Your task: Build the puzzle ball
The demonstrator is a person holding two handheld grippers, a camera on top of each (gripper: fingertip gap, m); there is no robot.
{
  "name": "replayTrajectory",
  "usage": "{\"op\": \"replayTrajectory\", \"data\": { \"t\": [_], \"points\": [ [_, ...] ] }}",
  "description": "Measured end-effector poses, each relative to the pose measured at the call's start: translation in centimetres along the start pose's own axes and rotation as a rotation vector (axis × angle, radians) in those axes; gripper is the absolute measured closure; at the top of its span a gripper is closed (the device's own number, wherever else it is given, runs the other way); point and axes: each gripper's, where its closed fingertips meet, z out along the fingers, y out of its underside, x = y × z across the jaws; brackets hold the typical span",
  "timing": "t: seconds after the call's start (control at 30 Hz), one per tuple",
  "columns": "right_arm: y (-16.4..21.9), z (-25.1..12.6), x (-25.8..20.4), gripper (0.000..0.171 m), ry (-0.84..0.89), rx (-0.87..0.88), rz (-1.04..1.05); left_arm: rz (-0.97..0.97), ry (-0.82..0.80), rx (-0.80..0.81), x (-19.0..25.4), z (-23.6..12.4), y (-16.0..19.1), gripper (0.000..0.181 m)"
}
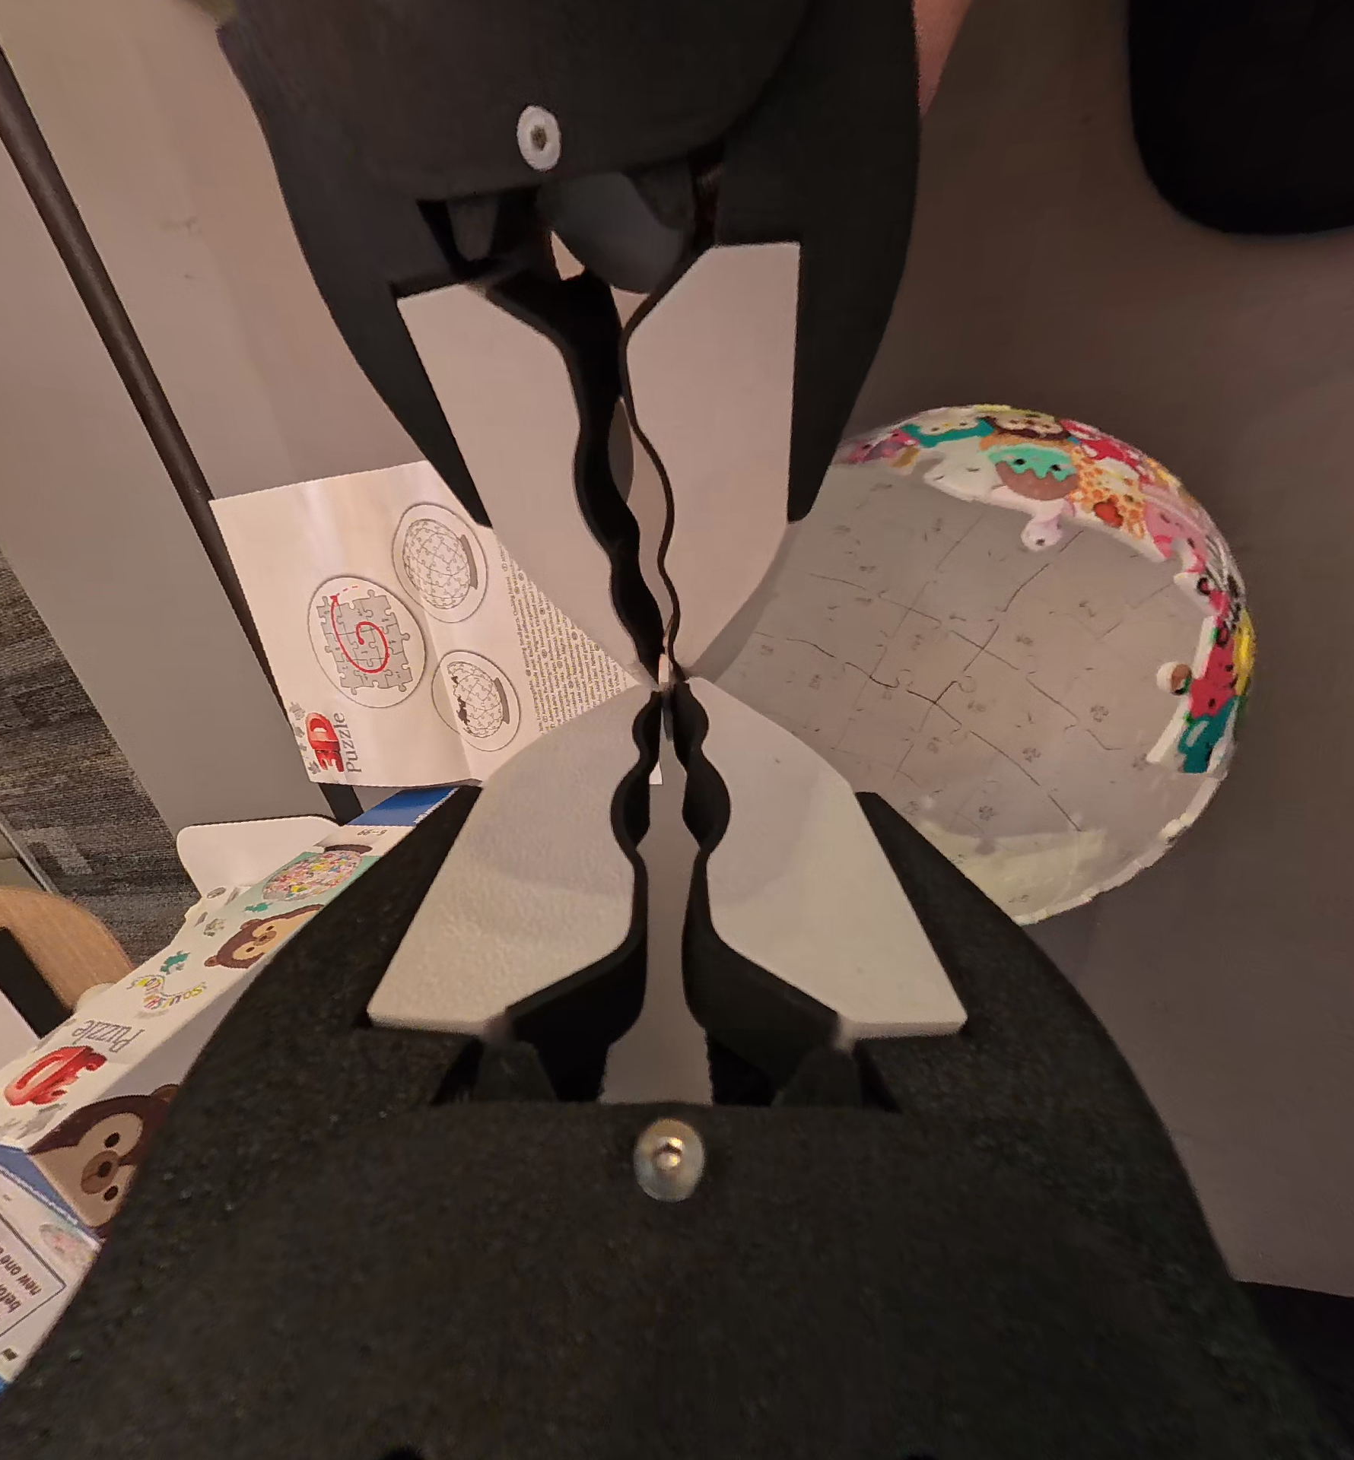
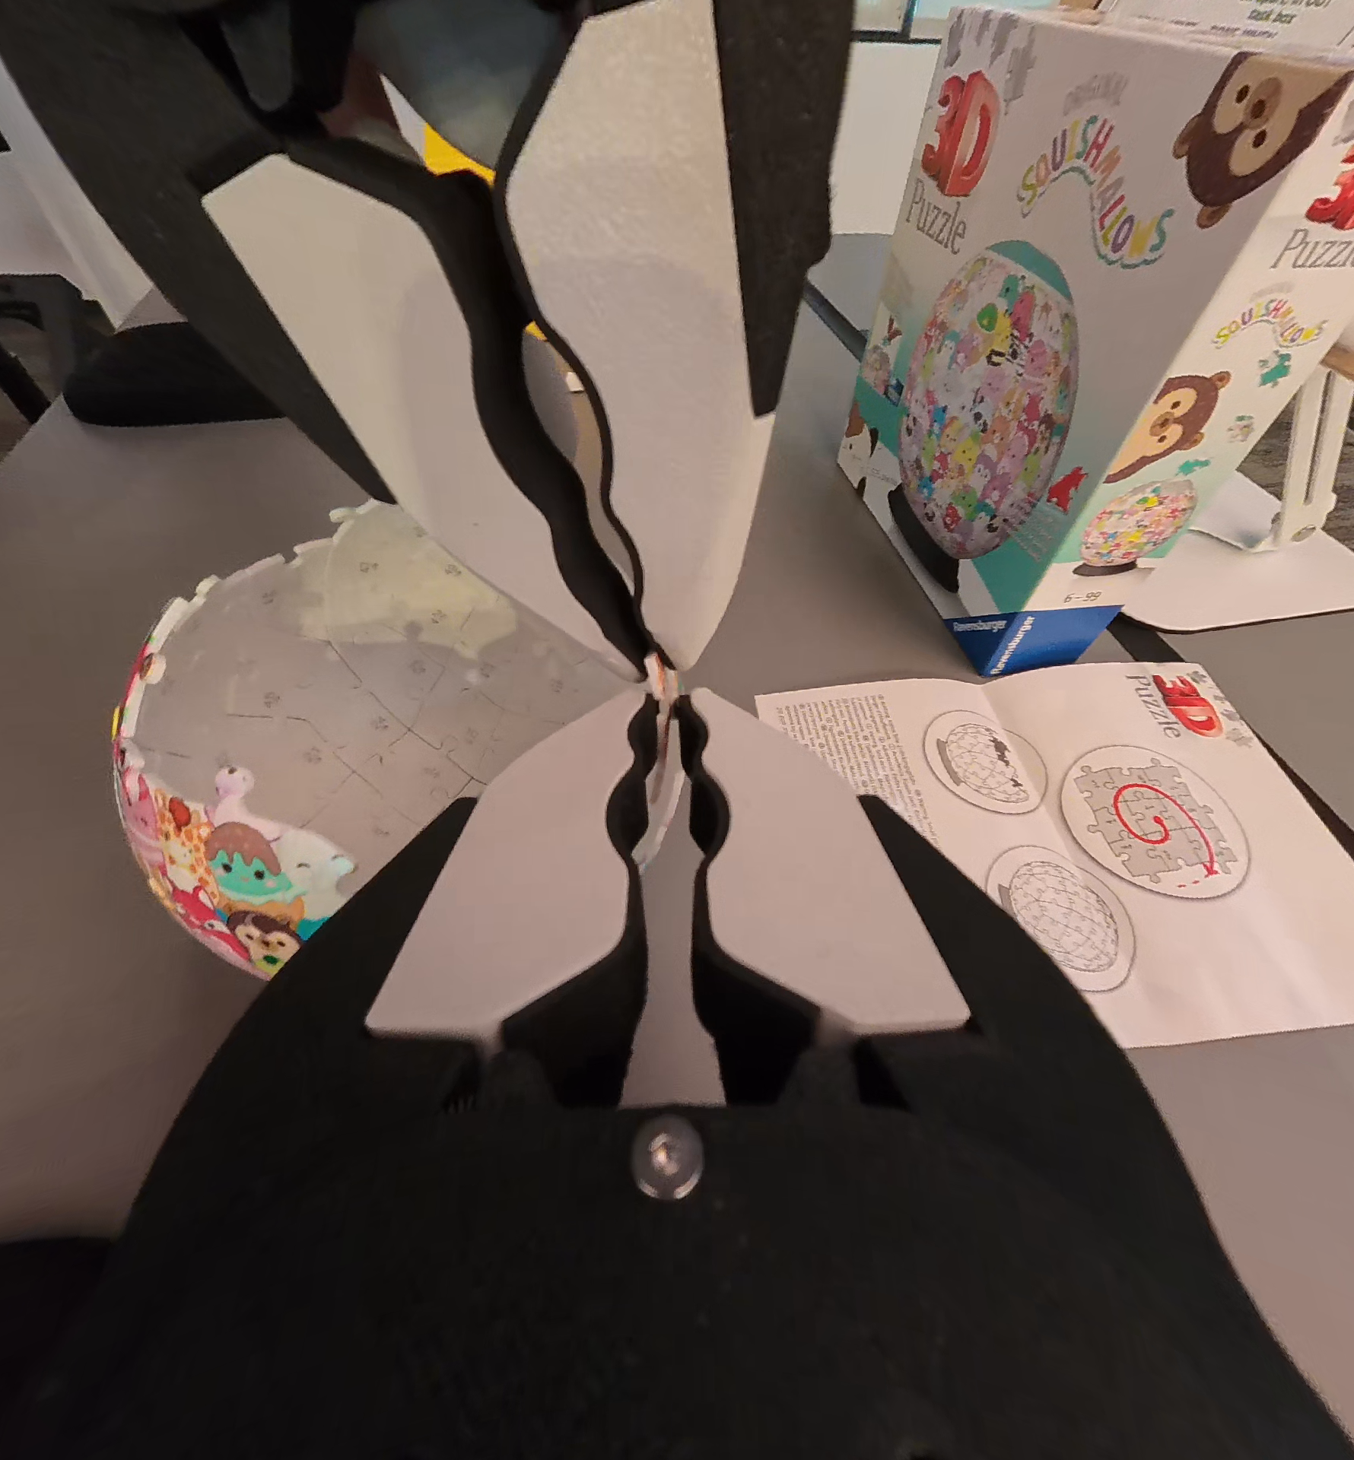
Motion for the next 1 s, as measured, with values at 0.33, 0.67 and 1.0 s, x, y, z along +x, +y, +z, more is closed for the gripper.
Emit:
{"op": "replayTrajectory", "data": {
  "t": [0.33,0.67,1.0],
  "points": [
    [0.1,-0.4,0.2,0.155,-0.035,-0.007,0.011,0.016,-0.007,-0.029,0.0,-0.1,0.3,0.179],
    [0.3,0.3,0.1,0.155,-0.07,-0.056,0.019,0.035,-0.019,-0.06,0.0,0.2,0.5,0.179],
    [0.4,0.8,0.3,0.162,-0.08,-0.074,0.007,0.03,-0.023,-0.074,-0.3,0.4,1.0,0.179]
  ]
}}
